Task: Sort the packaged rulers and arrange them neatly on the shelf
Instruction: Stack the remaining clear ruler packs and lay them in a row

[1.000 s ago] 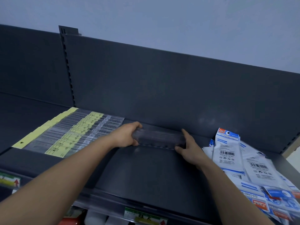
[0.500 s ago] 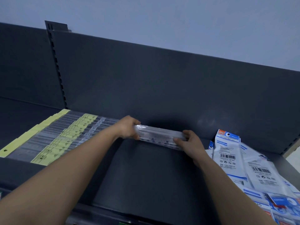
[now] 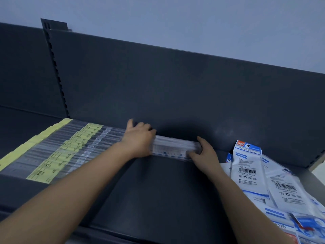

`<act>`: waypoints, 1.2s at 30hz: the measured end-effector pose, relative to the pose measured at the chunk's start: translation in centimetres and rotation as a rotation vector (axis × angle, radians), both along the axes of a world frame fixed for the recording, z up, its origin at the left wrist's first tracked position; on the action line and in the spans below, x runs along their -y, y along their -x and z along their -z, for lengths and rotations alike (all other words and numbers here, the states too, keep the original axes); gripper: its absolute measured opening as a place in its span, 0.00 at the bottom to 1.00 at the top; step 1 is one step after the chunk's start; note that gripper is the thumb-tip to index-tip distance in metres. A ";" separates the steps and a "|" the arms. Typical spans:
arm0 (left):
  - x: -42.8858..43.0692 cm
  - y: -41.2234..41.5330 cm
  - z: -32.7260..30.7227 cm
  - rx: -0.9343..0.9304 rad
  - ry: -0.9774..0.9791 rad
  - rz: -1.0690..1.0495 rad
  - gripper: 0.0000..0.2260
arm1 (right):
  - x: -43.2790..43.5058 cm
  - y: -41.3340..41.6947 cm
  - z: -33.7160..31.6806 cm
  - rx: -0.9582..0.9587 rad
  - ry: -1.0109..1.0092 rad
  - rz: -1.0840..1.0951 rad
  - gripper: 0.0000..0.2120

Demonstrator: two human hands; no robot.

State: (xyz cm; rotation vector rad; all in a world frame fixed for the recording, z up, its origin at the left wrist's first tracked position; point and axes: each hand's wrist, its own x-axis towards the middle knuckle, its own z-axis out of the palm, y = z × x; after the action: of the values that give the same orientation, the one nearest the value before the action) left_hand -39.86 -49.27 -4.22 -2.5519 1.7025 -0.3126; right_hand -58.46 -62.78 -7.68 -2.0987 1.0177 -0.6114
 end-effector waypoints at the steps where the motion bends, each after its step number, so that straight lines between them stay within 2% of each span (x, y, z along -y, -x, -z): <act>1: 0.1 0.3 0.1 0.040 0.010 0.074 0.26 | -0.1 0.0 0.1 -0.014 0.017 -0.009 0.34; 3: 0.3 0.9 0.6 -0.056 -0.047 0.164 0.30 | -0.3 -0.1 0.1 -0.060 0.039 -0.026 0.34; 5: 0.2 1.2 1.3 -0.222 -0.144 0.135 0.36 | -0.5 0.0 0.0 -0.145 0.062 -0.058 0.32; 7: 0.0 1.2 2.2 -0.305 -0.176 0.104 0.38 | -0.7 0.3 0.1 -0.252 0.140 -0.090 0.31; 11: -0.3 1.4 2.7 -0.338 -0.099 0.087 0.38 | -0.9 0.8 0.7 -0.403 0.304 -0.149 0.31; 17: -0.7 1.6 2.9 -0.401 -0.098 0.054 0.37 | -1.3 0.9 0.8 -0.537 0.344 -0.182 0.30; 30: -2.2 1.7 2.6 -0.506 -0.107 0.046 0.33 | -2.6 1.0 0.4 -0.602 0.328 -0.210 0.31; 36: -2.4 1.7 1.7 -0.465 -0.109 0.033 0.31 | -3.0 0.5 0.1 -0.610 0.338 -0.213 0.31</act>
State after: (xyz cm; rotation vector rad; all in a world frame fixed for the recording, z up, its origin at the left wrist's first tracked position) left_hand -41.54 -46.90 -5.92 -2.6609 1.8307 0.3954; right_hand -59.00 -59.83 -7.74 -2.7406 1.0335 -0.0193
